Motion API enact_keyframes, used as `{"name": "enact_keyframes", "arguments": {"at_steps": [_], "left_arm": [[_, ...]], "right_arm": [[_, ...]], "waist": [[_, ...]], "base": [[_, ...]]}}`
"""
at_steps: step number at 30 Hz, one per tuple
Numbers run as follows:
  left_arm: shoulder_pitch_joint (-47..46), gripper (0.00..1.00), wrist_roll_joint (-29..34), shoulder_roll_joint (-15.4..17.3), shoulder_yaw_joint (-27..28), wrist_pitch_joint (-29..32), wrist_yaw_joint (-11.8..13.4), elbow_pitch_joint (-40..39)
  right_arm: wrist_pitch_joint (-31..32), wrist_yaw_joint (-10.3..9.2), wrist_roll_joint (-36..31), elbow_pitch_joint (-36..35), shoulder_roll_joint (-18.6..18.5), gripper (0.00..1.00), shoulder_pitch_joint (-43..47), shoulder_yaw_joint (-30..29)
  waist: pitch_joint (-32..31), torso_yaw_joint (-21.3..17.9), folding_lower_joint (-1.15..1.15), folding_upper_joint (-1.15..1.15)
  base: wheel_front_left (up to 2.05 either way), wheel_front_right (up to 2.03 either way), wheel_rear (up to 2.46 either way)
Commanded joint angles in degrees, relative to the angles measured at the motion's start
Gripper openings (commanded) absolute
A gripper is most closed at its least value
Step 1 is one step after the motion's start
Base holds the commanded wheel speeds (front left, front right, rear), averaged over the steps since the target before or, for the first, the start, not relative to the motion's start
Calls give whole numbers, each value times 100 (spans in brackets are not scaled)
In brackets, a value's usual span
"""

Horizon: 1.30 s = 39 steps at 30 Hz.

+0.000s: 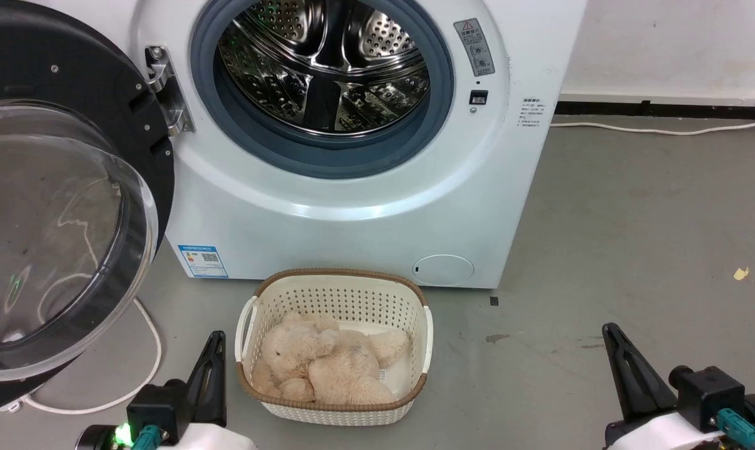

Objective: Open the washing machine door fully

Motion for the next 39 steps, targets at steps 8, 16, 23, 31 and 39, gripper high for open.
{"name": "enact_keyframes", "arguments": {"at_steps": [8,16,23,31,39], "left_arm": [[-161,0,136,-69,87,114,-61,15],[-205,0,233,-121,142,204,-98,22],[-244,0,318,-167,190,282,-131,28],[-282,0,403,-214,238,361,-164,33],[-326,0,500,-266,293,451,-201,40]], "right_arm": [[106,-3,-48,-39,10,0,-107,41],[196,-4,-65,-46,11,0,-143,70],[276,-4,-79,-53,12,0,-174,94],[356,-4,-94,-60,13,0,-206,119],[446,-5,-111,-67,14,0,-242,147]], "waist": [[-15,6,0,0],[-30,12,0,0],[-44,18,0,0],[-57,23,0,0],[-72,30,0,0]], "base": [[0,0,0],[0,0,0],[0,0,0],[0,0,0],[0,0,0]]}}
